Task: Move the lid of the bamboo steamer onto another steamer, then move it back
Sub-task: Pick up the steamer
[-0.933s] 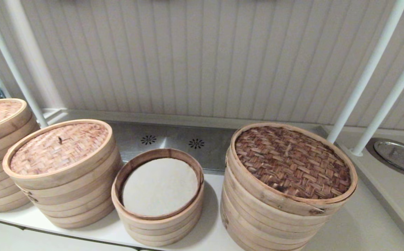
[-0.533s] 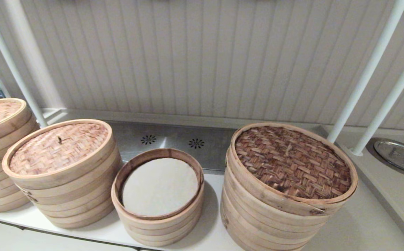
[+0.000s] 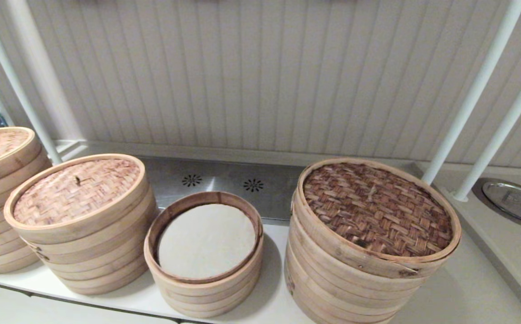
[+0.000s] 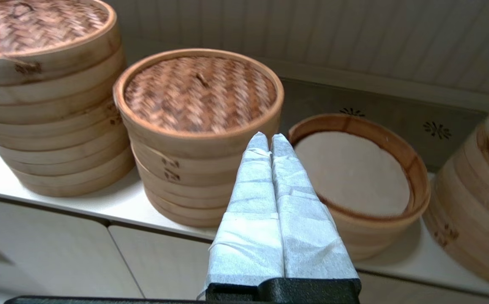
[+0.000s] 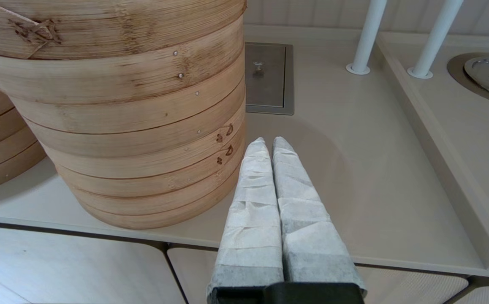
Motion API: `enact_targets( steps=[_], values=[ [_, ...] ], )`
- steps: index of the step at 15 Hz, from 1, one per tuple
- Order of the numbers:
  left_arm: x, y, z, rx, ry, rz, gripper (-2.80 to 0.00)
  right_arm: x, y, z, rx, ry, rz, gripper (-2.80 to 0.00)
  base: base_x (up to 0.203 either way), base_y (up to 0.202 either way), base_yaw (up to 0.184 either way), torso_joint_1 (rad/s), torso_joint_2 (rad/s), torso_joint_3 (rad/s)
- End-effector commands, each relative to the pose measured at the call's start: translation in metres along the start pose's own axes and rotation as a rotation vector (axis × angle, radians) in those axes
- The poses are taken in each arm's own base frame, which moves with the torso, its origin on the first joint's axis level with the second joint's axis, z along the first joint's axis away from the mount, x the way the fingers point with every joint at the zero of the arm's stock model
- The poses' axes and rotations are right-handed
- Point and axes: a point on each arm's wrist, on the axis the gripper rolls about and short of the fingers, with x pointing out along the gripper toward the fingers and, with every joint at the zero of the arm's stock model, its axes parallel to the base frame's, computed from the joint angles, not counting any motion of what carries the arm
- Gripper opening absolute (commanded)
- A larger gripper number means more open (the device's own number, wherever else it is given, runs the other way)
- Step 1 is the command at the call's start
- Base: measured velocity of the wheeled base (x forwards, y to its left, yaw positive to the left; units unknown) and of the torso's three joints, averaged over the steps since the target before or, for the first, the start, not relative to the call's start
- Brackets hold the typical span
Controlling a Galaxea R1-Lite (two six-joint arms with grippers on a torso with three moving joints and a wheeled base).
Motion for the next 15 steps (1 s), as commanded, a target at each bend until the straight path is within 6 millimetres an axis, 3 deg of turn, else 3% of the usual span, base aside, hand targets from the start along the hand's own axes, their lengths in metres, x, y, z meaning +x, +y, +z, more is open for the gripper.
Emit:
enact_targets(
  steps=[1,5,9,11,15],
  values=[
    [0.054,-0.003,0.033,-0.009,0.161,0.026,-2.80,0.000,0.000,0.000,0.000,0.001,0.000,-2.80,0.000,0.000,0.000,0.000,0.00,0.000],
    [0.151,-0.002,0.063,-0.073,0.428,0.130,-2.80,0.000,0.000,0.000,0.000,0.001,0.000,-2.80,0.000,0.000,0.000,0.000,0.00,0.000],
    [0.250,0.012,0.053,-0.151,0.693,0.254,-2.80,0.000,0.000,0.000,0.000,0.000,0.000,-2.80,0.000,0.000,0.000,0.000,0.00,0.000],
    [0.283,0.019,0.039,-0.175,0.806,0.298,-2.80,0.000,0.000,0.000,0.000,0.001,0.000,-2.80,0.000,0.000,0.000,0.000,0.00,0.000],
    [0.326,0.029,0.022,-0.197,0.871,0.392,-2.80,0.000,0.000,0.000,0.000,0.001,0.000,-2.80,0.000,0.000,0.000,0.000,0.00,0.000]
  ],
)
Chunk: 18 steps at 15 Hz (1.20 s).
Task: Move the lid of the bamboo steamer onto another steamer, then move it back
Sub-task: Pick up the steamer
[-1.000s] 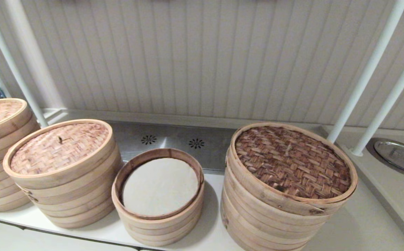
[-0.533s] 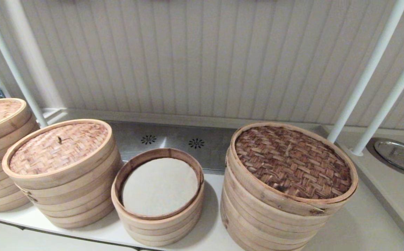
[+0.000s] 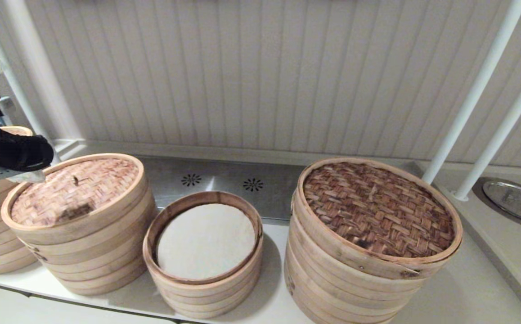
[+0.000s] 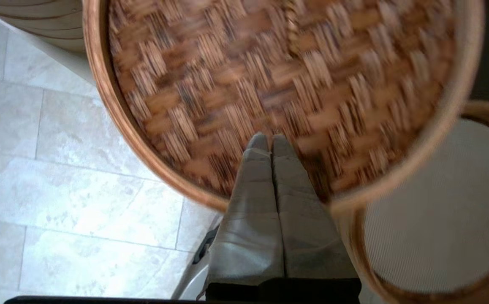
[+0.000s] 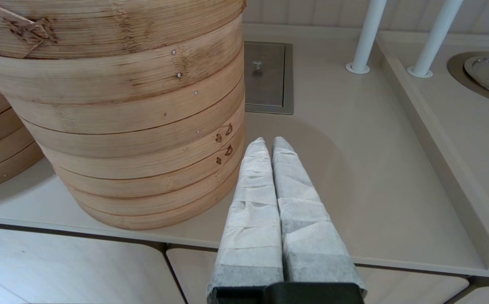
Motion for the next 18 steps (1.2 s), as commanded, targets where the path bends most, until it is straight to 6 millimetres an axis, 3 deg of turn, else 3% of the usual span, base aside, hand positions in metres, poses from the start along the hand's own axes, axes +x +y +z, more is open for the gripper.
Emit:
enact_targets(
  steps=[1,7,15,18],
  values=[
    [0.031,-0.005,0.005,-0.007,0.060,0.039,0.00,0.000,0.000,0.000,0.000,0.001,0.000,-2.80,0.000,0.000,0.000,0.000,0.00,0.000],
    [0.051,-0.009,0.007,-0.021,0.093,0.047,0.00,0.000,0.000,0.000,-0.001,0.001,0.002,-2.80,0.000,0.000,0.000,0.000,0.00,0.000],
    [0.077,-0.019,0.026,-0.067,0.042,0.029,0.00,0.000,0.000,0.000,-0.001,0.001,0.002,-2.80,0.000,0.000,0.000,0.000,0.00,0.000],
    [0.073,-0.020,0.032,-0.065,0.014,0.022,0.00,0.000,0.000,0.000,-0.001,0.000,0.002,-2.80,0.000,0.000,0.000,0.000,0.00,0.000]
  ],
)
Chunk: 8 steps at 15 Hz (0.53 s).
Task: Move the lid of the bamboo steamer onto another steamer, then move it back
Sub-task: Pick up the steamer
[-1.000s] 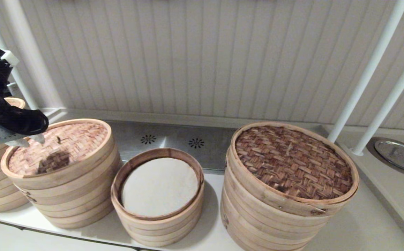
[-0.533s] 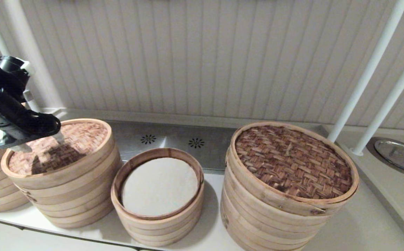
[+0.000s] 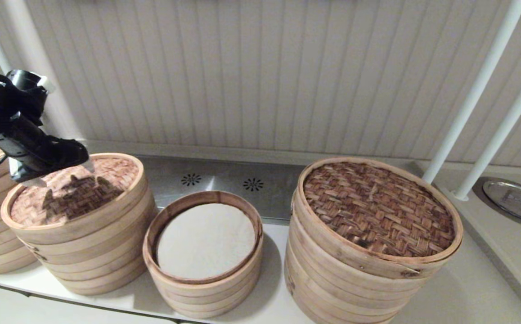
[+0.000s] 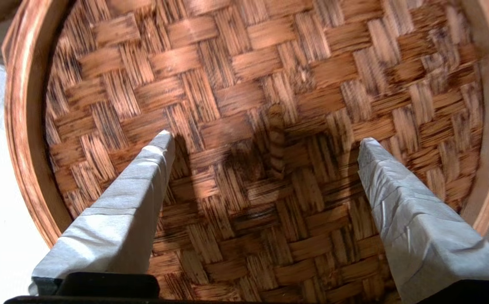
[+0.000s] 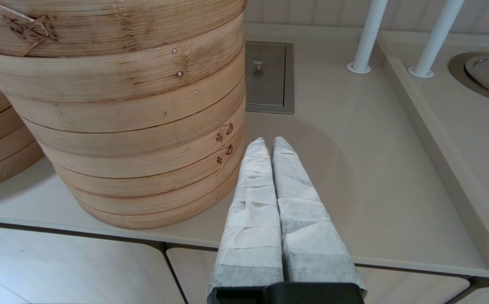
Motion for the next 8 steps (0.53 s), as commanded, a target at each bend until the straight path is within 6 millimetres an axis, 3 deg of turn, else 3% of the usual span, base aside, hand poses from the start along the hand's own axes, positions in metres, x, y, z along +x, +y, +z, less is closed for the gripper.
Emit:
enact_targets(
  steps=[1,8],
  values=[
    [0.0021,-0.0010,0.0024,-0.004,0.001,0.002,0.00,0.0001,0.0000,0.0001,0.000,0.001,0.001,-2.80,0.000,0.000,0.000,0.000,0.00,0.000],
    [0.0023,-0.0025,0.0060,-0.002,-0.014,-0.004,0.00,0.0001,0.0000,0.0001,0.000,0.001,0.001,-2.80,0.000,0.000,0.000,0.000,0.00,0.000]
  ],
)
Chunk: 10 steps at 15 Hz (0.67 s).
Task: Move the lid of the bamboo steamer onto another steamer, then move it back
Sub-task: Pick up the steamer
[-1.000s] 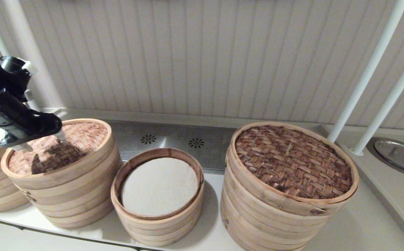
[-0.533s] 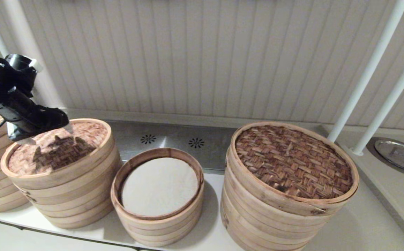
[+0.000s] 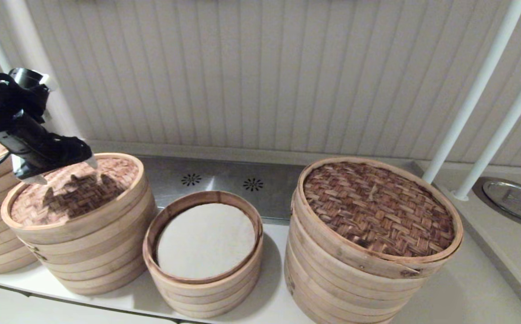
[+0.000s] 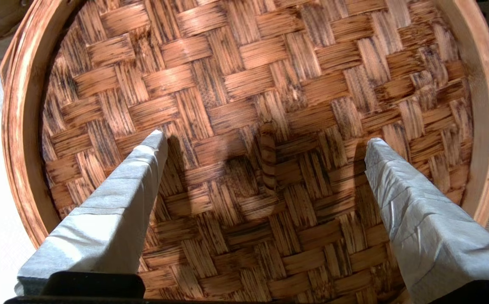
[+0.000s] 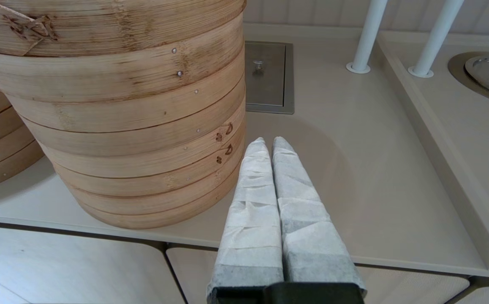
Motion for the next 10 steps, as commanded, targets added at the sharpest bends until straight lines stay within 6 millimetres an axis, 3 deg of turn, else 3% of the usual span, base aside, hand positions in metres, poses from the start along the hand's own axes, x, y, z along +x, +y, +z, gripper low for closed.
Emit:
enact_targets(
  steps=[1,10],
  values=[
    [0.000,0.000,0.001,-0.003,-0.001,0.002,0.00,0.000,0.000,0.000,0.000,0.001,0.001,-2.80,0.000,0.000,0.000,0.000,0.00,0.000],
    [0.013,-0.002,0.001,-0.002,0.023,0.010,0.00,0.000,0.000,0.000,0.000,0.001,0.001,-2.80,0.000,0.000,0.000,0.000,0.00,0.000]
  ],
)
